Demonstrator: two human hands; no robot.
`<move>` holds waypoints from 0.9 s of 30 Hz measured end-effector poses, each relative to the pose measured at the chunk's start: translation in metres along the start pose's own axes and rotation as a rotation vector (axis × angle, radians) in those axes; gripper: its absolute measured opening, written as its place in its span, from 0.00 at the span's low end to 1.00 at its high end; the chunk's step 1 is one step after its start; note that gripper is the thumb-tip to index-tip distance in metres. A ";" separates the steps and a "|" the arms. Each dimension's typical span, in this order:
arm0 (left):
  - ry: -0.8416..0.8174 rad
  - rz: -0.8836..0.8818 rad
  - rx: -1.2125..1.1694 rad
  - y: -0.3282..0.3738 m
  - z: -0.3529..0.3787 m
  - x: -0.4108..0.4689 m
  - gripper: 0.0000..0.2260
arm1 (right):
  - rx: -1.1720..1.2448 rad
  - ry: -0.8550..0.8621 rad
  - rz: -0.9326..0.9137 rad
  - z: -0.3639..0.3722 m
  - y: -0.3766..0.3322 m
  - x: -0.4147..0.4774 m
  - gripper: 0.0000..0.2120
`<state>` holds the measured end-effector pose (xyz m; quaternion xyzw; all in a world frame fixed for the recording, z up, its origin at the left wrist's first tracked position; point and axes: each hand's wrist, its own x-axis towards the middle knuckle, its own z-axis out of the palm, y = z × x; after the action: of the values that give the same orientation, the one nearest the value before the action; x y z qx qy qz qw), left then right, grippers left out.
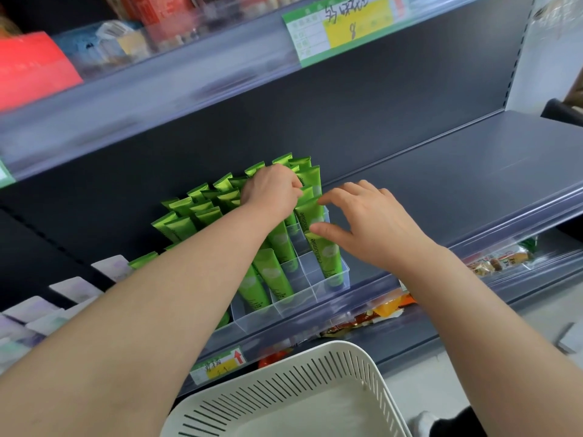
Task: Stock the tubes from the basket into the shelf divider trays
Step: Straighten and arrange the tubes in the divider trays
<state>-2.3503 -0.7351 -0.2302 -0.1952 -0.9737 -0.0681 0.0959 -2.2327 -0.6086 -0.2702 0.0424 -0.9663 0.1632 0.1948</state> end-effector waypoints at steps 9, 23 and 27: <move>0.061 -0.034 -0.225 -0.038 -0.020 -0.021 0.08 | -0.021 0.126 -0.059 0.006 -0.020 -0.004 0.18; -0.060 -0.057 -0.008 -0.065 -0.023 -0.029 0.10 | -0.081 0.207 -0.137 0.036 -0.050 0.007 0.09; -0.035 -0.032 0.019 -0.062 -0.017 -0.024 0.09 | -0.061 0.171 -0.105 0.035 -0.043 0.006 0.10</move>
<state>-2.3504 -0.8029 -0.2249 -0.1797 -0.9788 -0.0571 0.0796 -2.2449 -0.6608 -0.2854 0.0729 -0.9470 0.1264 0.2862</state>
